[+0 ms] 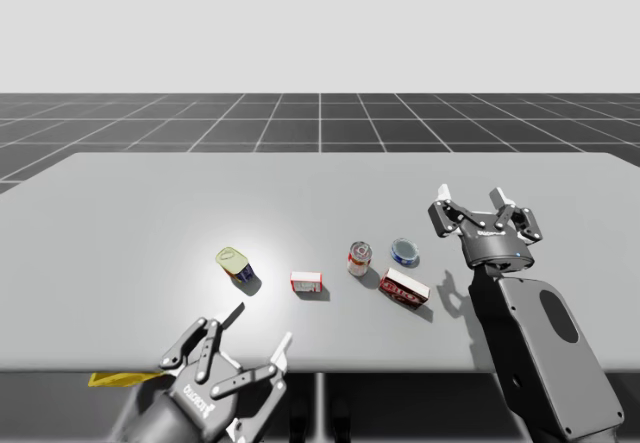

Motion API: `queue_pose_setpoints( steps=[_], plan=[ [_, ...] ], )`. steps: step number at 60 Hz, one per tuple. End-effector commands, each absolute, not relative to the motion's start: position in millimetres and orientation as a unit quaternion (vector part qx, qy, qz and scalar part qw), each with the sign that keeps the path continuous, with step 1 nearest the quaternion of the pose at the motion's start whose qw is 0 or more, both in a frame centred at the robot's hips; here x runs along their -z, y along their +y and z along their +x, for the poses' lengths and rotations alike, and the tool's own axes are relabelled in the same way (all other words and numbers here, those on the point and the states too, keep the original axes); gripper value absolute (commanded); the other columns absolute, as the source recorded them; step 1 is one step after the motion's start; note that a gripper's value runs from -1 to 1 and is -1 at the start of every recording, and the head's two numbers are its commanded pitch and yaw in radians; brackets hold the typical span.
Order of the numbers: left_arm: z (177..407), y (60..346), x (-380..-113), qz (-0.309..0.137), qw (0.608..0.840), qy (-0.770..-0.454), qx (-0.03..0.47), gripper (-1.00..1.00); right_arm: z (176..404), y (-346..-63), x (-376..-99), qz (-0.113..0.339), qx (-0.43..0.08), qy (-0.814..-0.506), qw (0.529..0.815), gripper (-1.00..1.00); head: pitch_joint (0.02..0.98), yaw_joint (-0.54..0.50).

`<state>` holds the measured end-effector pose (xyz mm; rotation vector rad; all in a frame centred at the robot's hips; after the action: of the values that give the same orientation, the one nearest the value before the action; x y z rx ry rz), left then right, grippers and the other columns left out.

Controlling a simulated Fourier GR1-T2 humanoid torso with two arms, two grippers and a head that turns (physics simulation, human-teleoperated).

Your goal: Grasp the gelatin box and hold it up.

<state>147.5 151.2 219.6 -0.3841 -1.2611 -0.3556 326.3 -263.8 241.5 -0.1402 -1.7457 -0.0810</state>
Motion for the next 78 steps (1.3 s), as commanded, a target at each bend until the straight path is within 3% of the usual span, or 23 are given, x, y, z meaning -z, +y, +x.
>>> queue_pose_setpoints(
  steps=[1,12,28,52,70,71,73,74,78],
  plan=[
    [161,140,-196,-0.183,0.784,-0.573,0.153,-1.00,327,-264,-242,-0.063,0.035,-0.766,0.639,-1.00,0.879,0.05],
    [181,123,-177,-0.188,0.796,-0.561,0.129,-1.00,326,-263,-241,-0.067,0.033,-0.767,0.637,-1.00,0.880,0.04],
    [213,100,-154,-0.161,0.810,-0.555,0.097,-1.00,326,-262,-242,-0.074,0.027,-0.772,0.630,-1.00,0.882,0.03],
    [242,70,-147,-0.131,0.825,-0.547,0.056,-1.00,325,-262,-242,-0.073,0.029,-0.773,0.629,-1.00,0.883,0.02],
    [255,60,-141,-0.093,0.843,-0.529,-0.012,-1.00,324,-262,-243,-0.072,0.030,-0.774,0.629,-1.00,0.877,0.02],
    [254,59,-139,-0.088,0.843,-0.530,-0.012,-0.91,324,-262,-243,-0.072,0.030,-0.774,0.629,-1.00,0.876,0.02],
    [252,59,-138,-0.082,0.841,-0.534,-0.012,-0.27,324,-262,-243,-0.072,0.030,-0.774,0.629,-1.00,0.875,0.02],
    [251,59,-138,-0.077,0.841,-0.536,-0.012,0.90,324,-262,-243,-0.072,0.030,-0.774,0.629,-1.00,0.874,0.02],
    [249,58,-138,-0.079,0.840,-0.537,-0.010,1.00,324,-262,-243,-0.073,0.030,-0.773,0.629,-1.00,0.861,0.02]
  ],
)
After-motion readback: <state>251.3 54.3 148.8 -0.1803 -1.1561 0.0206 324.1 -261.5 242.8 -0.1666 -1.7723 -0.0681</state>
